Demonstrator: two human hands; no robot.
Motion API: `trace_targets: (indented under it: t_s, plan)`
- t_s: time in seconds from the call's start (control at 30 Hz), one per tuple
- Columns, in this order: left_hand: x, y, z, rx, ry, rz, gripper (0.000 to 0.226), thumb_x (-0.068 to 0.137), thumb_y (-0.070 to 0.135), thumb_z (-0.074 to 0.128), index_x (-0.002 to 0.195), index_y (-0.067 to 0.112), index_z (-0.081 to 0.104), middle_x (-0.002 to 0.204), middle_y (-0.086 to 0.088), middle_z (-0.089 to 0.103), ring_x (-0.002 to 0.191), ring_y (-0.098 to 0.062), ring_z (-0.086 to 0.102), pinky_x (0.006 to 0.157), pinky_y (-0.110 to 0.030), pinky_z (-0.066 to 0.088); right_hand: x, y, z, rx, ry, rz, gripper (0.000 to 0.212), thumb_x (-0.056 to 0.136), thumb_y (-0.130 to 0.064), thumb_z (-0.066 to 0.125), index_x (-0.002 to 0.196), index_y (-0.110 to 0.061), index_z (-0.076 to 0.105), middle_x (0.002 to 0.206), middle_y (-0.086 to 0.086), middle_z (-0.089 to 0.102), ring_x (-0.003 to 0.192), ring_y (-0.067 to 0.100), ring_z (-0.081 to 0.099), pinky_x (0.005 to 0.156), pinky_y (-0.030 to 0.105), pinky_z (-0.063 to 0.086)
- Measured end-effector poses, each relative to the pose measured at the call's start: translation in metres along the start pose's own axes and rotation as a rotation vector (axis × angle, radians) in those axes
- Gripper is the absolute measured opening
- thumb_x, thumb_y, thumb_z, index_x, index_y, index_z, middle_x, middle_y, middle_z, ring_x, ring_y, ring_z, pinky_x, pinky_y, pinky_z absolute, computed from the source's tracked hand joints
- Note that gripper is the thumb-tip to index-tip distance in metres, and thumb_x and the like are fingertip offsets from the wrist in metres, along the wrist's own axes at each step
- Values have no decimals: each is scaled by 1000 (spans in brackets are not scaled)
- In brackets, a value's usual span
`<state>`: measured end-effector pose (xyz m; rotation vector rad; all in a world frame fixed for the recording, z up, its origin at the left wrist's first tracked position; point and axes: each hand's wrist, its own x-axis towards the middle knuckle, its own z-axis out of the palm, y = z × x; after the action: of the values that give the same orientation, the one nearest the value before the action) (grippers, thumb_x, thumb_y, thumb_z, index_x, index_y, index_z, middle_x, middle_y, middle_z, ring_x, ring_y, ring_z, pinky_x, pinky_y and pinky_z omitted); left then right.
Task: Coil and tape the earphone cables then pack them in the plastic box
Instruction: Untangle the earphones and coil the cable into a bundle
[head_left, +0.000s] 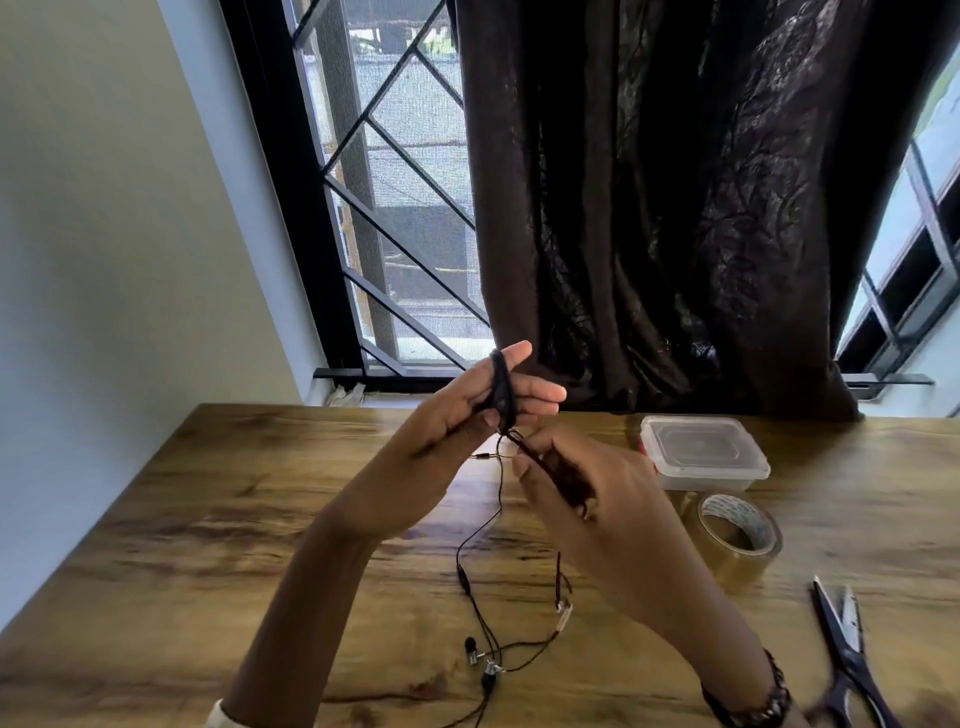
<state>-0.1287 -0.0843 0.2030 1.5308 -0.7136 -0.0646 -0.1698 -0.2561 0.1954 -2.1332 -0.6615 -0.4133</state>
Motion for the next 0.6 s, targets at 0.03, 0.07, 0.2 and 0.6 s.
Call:
trace_targets:
  t_s: [0.03, 0.07, 0.2, 0.6]
  plan:
    - [-1, 0, 1, 33, -12, -3, 48, 99, -11, 29, 145, 2, 27, 125, -7, 61, 119, -17, 57, 99, -26, 42, 1, -2, -3, -16, -7, -4, 16, 96, -32, 52, 85, -22, 58, 66, -6, 59, 59, 15, 53, 56, 31, 42]
    - [-2, 1, 2, 66, -24, -2, 48, 99, -10, 30, 146, 2, 27, 125, -7, 60, 120, -18, 56, 100, -26, 42, 2, -4, -7, -37, -15, -8, 17, 96, -35, 50, 86, -24, 58, 70, -6, 62, 60, 14, 55, 57, 32, 44]
    - [-5, 4, 5, 172, -42, 20, 46, 100, -6, 32, 146, 3, 29, 127, -15, 57, 125, -22, 51, 108, -32, 37, 9, -15, -24, -165, -63, -36, 29, 92, -50, 38, 87, -30, 58, 78, -9, 65, 64, 8, 58, 60, 33, 49]
    - [-11, 21, 17, 64, -98, 27, 27, 99, 1, 29, 106, -6, 54, 83, 4, 63, 78, -8, 58, 77, -17, 43, 42, -19, -59, -45, -68, -151, 13, 94, -26, 59, 87, -18, 65, 70, -7, 64, 67, 12, 62, 57, 21, 47]
